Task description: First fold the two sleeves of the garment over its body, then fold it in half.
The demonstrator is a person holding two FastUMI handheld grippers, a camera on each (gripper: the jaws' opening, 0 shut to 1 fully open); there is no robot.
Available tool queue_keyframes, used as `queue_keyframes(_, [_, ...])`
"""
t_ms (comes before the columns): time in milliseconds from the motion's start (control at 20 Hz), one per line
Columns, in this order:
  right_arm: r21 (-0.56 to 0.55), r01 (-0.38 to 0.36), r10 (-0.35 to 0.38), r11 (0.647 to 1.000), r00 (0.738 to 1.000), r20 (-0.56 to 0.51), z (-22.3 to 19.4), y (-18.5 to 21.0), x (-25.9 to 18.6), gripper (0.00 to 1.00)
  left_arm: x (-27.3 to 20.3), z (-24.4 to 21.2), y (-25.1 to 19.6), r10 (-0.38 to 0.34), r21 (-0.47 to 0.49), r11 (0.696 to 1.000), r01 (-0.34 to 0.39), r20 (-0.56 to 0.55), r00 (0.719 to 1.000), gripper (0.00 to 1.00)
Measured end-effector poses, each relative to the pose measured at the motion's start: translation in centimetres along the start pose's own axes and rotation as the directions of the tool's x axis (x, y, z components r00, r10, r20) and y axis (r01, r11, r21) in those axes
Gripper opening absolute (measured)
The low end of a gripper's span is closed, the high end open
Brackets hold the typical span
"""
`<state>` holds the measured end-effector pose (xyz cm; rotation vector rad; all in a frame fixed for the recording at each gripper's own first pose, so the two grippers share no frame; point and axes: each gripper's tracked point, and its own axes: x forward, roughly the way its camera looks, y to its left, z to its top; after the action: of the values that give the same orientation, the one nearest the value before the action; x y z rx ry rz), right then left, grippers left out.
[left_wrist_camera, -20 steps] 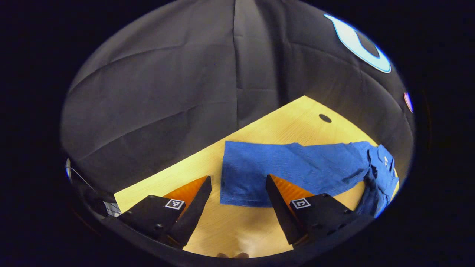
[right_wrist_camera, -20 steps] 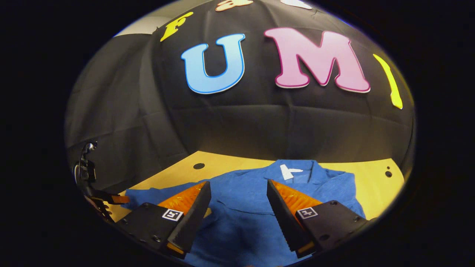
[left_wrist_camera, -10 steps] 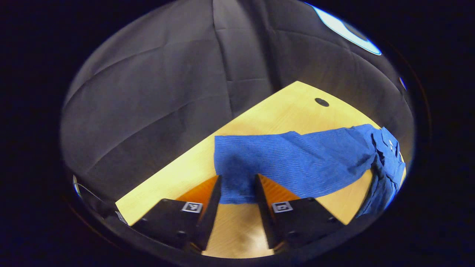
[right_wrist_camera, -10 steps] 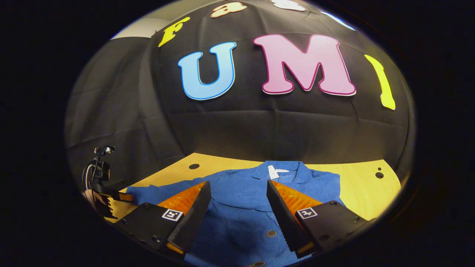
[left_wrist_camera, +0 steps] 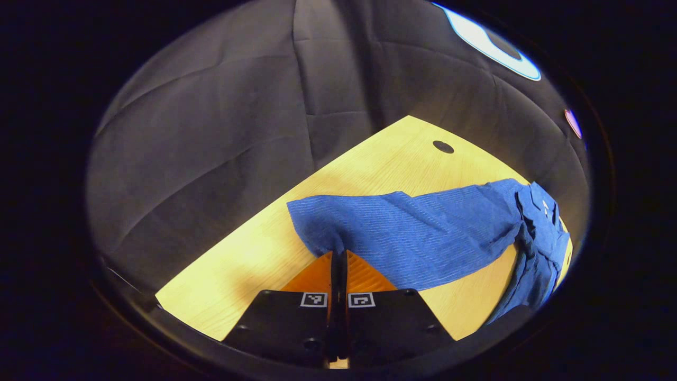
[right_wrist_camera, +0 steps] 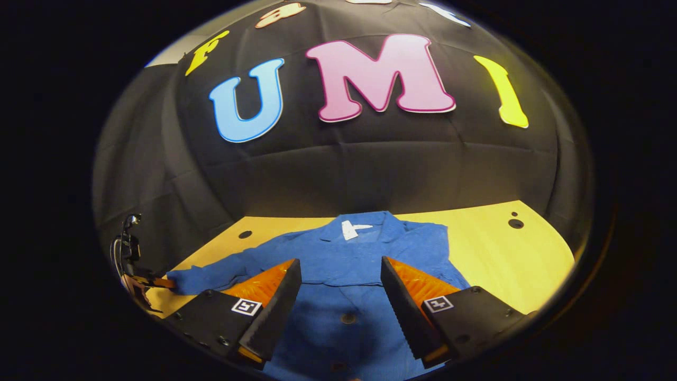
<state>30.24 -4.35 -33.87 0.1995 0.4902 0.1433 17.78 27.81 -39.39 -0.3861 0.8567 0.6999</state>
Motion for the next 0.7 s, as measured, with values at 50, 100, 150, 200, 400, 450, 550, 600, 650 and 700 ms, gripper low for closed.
queue_keyframes(50, [-0.016,0.018,-0.018,1.000,1.000,-0.001,0.1,-1.0,-0.1,0.95,-0.3,0.9,-0.2,0.010,0.009,1.000,-0.010,0.030,1.000,0.00])
queue_keyframes(100, [-0.030,0.035,-0.035,0.999,0.999,-0.001,0.0,-2.0,-0.3,0.95,-1.1,1.7,-0.7,0.014,0.026,1.000,-0.016,0.062,0.998,0.00])
queue_keyframes(150, [-0.035,0.047,-0.047,0.998,0.999,-0.002,0.0,-2.7,-0.5,0.95,-2.0,2.5,-1.5,0.003,0.038,0.999,-0.007,0.090,0.996,0.00])
queue_keyframes(200, [-0.030,0.053,-0.054,0.998,0.999,-0.007,-0.2,-3.4,-0.6,0.91,-3.2,3.3,-2.6,-0.016,0.040,0.999,0.011,0.109,0.994,0.00])
queue_keyframes(400, [-0.011,0.069,-0.069,0.998,0.997,-0.031,-0.9,-5.0,-1.4,0.91,-5.8,6.6,-10.4,-0.125,0.121,0.987,0.103,0.190,0.974,0.00])
queue_keyframes(450, [-0.014,0.077,-0.078,0.997,0.996,-0.032,-0.9,-5.6,-1.6,0.95,-6.6,7.2,-12.9,-0.167,0.146,0.980,0.139,0.201,0.965,0.00])
queue_keyframes(550, [-0.017,0.096,-0.097,0.995,0.995,-0.029,-0.9,-7.1,-2.2,0.96,-8.3,8.0,-19.0,-0.264,0.199,0.955,0.222,0.221,0.939,0.00])
queue_keyframes(600, [-0.016,0.108,-0.108,0.994,0.994,-0.028,-0.8,-8.0,-2.6,0.95,-9.0,8.0,-22.3,-0.305,0.233,0.939,0.253,0.229,0.924,0.00])
queue_keyframes(650, [-0.013,0.121,-0.121,0.993,0.992,-0.029,-0.8,-9.0,-3.0,0.91,-9.3,7.8,-25.4,-0.330,0.275,0.925,0.262,0.240,0.913,0.00])
queue_keyframes(700, [-0.007,0.136,-0.136,0.991,0.990,-0.031,-0.8,-10.1,-3.4,0.95,-9.5,7.0,-28.6,-0.362,0.315,0.907,0.281,0.239,0.901,0.00])
